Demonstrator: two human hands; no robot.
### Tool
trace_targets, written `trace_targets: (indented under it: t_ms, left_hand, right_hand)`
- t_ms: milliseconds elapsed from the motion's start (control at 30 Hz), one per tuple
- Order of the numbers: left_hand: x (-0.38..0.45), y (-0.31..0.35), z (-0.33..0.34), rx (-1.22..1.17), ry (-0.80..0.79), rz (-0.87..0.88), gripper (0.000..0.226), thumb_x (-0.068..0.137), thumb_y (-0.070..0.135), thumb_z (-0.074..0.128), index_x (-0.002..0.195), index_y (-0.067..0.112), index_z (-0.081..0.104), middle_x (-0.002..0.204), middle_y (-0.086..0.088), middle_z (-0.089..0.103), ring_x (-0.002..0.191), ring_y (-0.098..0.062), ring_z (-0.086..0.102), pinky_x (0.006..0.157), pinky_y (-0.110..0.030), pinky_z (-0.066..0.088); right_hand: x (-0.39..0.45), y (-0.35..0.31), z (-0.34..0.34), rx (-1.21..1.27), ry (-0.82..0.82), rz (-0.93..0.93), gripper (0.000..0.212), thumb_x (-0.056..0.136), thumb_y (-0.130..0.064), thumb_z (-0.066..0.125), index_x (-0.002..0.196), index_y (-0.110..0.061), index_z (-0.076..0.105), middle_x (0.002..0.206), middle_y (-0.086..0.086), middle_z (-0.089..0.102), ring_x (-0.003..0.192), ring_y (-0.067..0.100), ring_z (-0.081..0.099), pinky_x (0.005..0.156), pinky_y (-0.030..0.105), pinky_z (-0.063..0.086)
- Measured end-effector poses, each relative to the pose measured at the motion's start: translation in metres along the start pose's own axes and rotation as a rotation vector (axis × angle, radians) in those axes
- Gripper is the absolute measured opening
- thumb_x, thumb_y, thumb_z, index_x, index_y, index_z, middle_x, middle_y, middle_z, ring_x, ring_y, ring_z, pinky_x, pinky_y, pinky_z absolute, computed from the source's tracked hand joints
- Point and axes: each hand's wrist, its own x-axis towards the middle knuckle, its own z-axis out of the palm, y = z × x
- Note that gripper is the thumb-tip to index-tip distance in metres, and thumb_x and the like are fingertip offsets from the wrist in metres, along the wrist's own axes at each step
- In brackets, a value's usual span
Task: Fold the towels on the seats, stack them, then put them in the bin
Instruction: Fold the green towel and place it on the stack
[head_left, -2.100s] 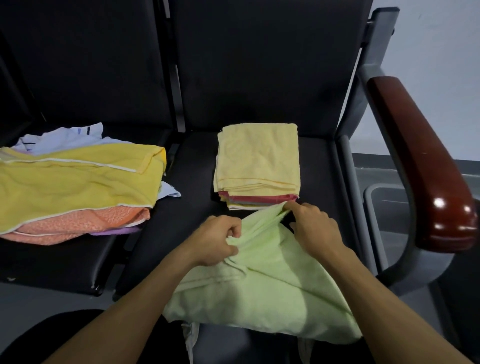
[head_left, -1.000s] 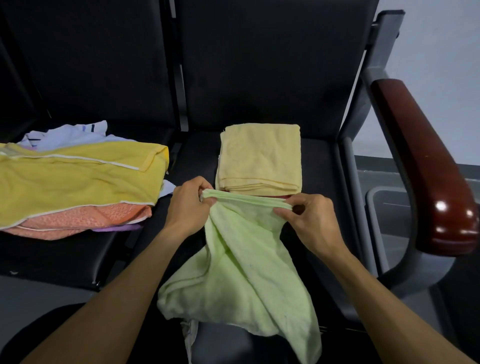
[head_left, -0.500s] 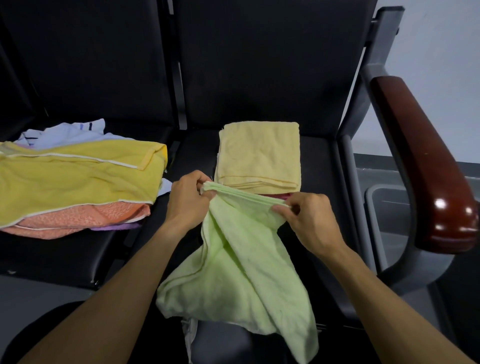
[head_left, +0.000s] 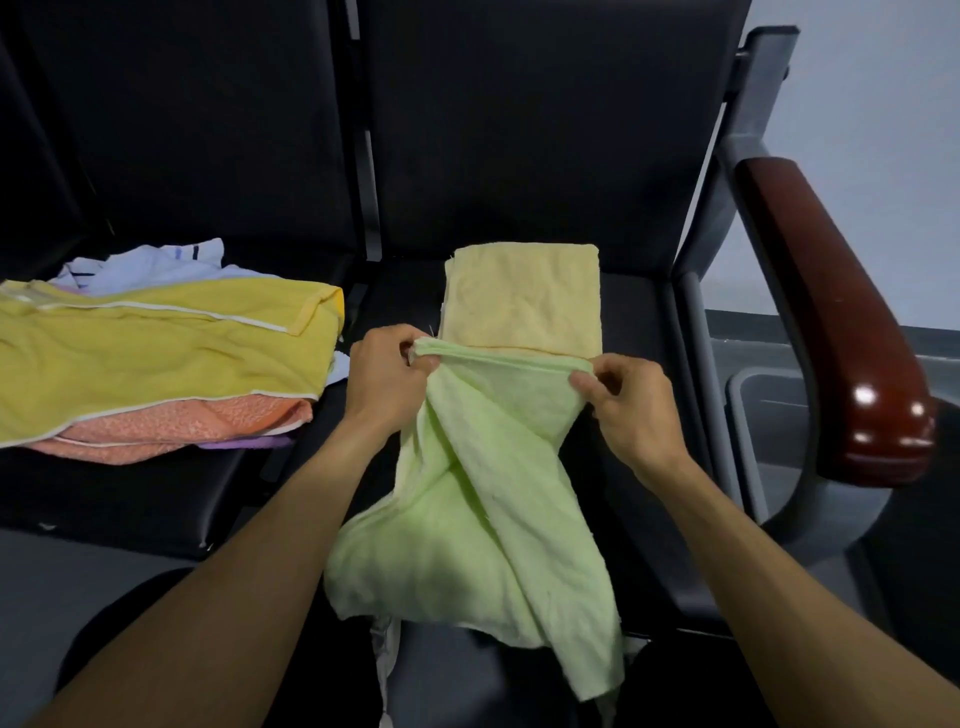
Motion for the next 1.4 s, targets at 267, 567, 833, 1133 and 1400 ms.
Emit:
trace_targets:
  t_ms: [267,567,833,1133,1400]
  left_hand:
    - [-0.029,0.056,-0.048,-0.007,0.102,0.095,0.008,0.089,0.012,0.071,0.094,0.014,0.078,0.074,0.009,0.065,0.076,-0.015,0.061,0.068,-0.029,0.047]
    - [-0.048,0.133,-0.139,-0.107,0.237,0.178,0.01,0.087,0.012,0.075,0.094,0.016,0.08,0.081,0.001,0.073,0.089,-0.025,0.068,0.075,-0.039,0.056]
    - [-0.062,0.172,-0.176,-0.129,0.282,0.217,0.013,0.089,0.011,0.074,0.089,0.022,0.08,0.075,0.01,0.068,0.083,-0.018,0.068,0.076,-0.041,0.059]
    - [-0.062,0.187,-0.176,-0.06,0.273,0.256,0.012,0.091,0.014,0.072,0.094,0.024,0.08,0.082,0.005,0.071,0.084,-0.017,0.067,0.078,-0.041,0.059]
    - [-0.049,0.188,-0.164,-0.063,0.206,0.261,0.014,0.096,0.016,0.067,0.092,0.024,0.077,0.086,0.0,0.072,0.083,-0.021,0.069,0.077,-0.044,0.06]
  right_hand:
    - [-0.027,-0.066,-0.036,0.15,0.087,-0.036,0.023,0.1,-0.021,0.058,0.084,-0.006,0.061,0.072,0.014,0.068,0.053,0.016,0.061,0.053,0.036,0.056]
    - [-0.051,-0.184,-0.102,-0.205,0.075,-0.359,0.029,0.099,-0.031,0.06,0.077,-0.014,0.052,0.069,0.002,0.063,0.059,0.017,0.059,0.055,0.034,0.053]
    - [-0.066,-0.233,-0.126,-0.297,0.175,-0.453,0.025,0.098,-0.032,0.061,0.083,-0.012,0.055,0.072,-0.002,0.06,0.064,0.012,0.054,0.057,0.028,0.043]
    - [-0.066,-0.231,-0.136,-0.257,0.209,-0.448,0.028,0.099,-0.03,0.06,0.083,-0.007,0.055,0.07,-0.002,0.057,0.064,0.012,0.05,0.056,0.025,0.039]
    - [-0.051,-0.221,-0.13,-0.082,0.19,-0.327,0.026,0.102,-0.031,0.054,0.091,-0.008,0.055,0.085,0.005,0.065,0.074,0.025,0.069,0.073,0.045,0.059]
